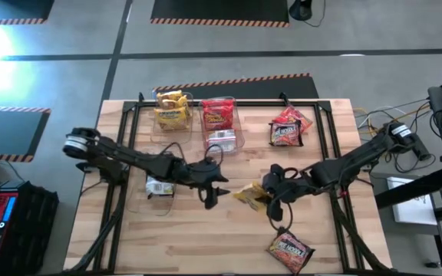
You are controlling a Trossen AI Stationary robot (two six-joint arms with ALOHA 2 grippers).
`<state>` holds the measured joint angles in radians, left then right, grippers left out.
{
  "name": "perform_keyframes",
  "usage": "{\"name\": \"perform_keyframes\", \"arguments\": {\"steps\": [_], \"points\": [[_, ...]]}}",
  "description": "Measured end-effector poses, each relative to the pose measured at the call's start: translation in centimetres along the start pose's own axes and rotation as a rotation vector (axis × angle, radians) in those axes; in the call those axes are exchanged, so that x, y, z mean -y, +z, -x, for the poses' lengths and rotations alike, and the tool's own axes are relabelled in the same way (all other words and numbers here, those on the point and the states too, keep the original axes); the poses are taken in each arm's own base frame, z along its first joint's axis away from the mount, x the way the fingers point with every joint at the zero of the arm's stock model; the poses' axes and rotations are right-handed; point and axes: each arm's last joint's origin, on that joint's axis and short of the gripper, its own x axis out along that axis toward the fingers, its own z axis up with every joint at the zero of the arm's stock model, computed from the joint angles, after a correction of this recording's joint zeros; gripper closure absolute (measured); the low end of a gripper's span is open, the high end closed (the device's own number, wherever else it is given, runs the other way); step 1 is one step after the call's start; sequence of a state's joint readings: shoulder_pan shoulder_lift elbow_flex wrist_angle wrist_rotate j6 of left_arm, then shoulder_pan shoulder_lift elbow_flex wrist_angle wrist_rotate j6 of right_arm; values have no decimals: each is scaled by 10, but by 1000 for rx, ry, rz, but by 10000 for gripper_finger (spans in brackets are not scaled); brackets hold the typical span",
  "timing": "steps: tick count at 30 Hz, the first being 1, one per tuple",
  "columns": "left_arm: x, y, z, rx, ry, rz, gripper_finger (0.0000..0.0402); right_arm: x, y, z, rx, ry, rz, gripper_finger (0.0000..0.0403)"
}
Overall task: Sort Maruchan noodles
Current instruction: Put the yellow noodle pack into the top left transparent bin
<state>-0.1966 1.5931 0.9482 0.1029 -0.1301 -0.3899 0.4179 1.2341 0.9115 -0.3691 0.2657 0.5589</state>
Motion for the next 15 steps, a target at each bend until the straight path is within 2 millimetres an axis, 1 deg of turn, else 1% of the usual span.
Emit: {"name": "perform_keyframes", "arguments": {"steps": [3, 7, 11, 15], "points": [[5, -13, 3, 145, -19, -1, 206, 2, 4, 5, 51, -32, 34, 259], [10, -25, 9, 339, -36, -4, 206, 1, 14, 8, 161, -55, 90, 259], [8, -40, 14, 376, 13, -16, 206, 0, 22, 9, 231, -48, 157, 259], [11, -42, 18, 432, 29, -39, 206, 1, 32, 9, 319, -41, 212, 259]]}}
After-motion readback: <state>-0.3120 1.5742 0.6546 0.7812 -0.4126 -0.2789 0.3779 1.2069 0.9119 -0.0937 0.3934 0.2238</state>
